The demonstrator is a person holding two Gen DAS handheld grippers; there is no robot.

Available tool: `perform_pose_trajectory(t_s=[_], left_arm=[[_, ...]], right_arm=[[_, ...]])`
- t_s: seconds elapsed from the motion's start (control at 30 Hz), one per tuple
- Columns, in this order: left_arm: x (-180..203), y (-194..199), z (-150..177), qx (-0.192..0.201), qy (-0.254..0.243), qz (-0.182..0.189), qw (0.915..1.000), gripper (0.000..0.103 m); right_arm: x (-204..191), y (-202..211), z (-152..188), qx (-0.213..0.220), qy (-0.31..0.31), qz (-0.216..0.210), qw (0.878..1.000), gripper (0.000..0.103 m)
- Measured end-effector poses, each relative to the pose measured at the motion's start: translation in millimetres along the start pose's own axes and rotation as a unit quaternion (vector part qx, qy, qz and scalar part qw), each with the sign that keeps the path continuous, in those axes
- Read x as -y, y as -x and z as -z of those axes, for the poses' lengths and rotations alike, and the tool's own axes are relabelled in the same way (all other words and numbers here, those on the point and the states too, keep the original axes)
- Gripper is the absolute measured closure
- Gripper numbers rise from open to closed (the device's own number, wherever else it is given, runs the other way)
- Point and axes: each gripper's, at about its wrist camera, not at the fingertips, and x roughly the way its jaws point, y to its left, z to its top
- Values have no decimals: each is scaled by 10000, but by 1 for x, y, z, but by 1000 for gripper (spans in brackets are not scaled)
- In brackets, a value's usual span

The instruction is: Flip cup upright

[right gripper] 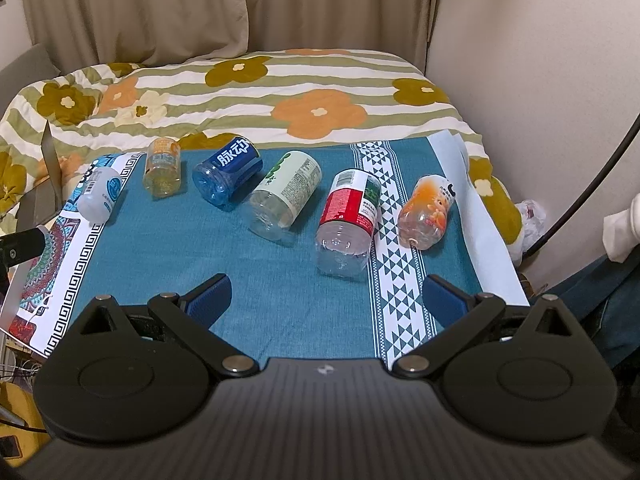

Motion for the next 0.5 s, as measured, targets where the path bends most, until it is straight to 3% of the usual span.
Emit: perform_pose_trajectory(t_s=[0.5], left_arm=[[41,-21,-43,-136,221,-405,9988,0]], right_arm=[[42,-21,-26,-211,286,-507,9981,0]])
